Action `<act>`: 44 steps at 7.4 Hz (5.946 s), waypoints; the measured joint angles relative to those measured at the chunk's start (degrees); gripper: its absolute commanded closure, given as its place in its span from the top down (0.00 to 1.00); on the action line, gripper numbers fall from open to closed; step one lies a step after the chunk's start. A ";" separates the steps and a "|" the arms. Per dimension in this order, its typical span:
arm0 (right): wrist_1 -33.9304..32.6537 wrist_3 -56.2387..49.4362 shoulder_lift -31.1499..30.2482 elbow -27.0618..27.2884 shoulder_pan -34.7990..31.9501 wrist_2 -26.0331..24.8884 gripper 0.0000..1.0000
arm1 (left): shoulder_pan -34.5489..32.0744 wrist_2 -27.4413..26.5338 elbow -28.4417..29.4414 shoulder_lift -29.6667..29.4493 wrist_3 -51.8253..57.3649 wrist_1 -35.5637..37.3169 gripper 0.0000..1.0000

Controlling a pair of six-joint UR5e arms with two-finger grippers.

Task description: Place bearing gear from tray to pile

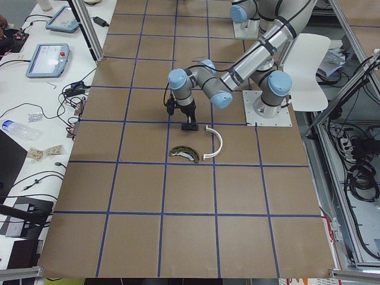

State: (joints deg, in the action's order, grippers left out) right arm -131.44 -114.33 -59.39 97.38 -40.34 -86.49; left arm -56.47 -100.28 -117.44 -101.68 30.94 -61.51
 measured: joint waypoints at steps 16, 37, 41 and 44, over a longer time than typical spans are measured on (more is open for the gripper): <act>5.02 53.26 -10.54 4.38 -24.69 0.43 0.00 | -20.41 2.46 25.91 6.78 -22.18 -27.41 1.00; 36.16 115.33 -37.32 4.03 -51.49 -5.56 1.00 | -53.46 5.81 14.44 -12.46 -52.74 9.98 1.00; 39.06 113.85 -40.22 0.35 -51.34 -6.52 1.00 | -58.63 5.79 14.28 -18.47 -55.93 16.21 0.50; 43.02 113.41 -27.92 -15.33 -51.34 -7.43 1.00 | -59.15 5.86 14.16 -18.55 -55.83 15.93 0.00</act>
State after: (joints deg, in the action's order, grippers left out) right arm -88.42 -0.92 -87.31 82.05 -91.69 -93.93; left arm -115.62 -94.42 -103.28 -120.23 -24.90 -45.59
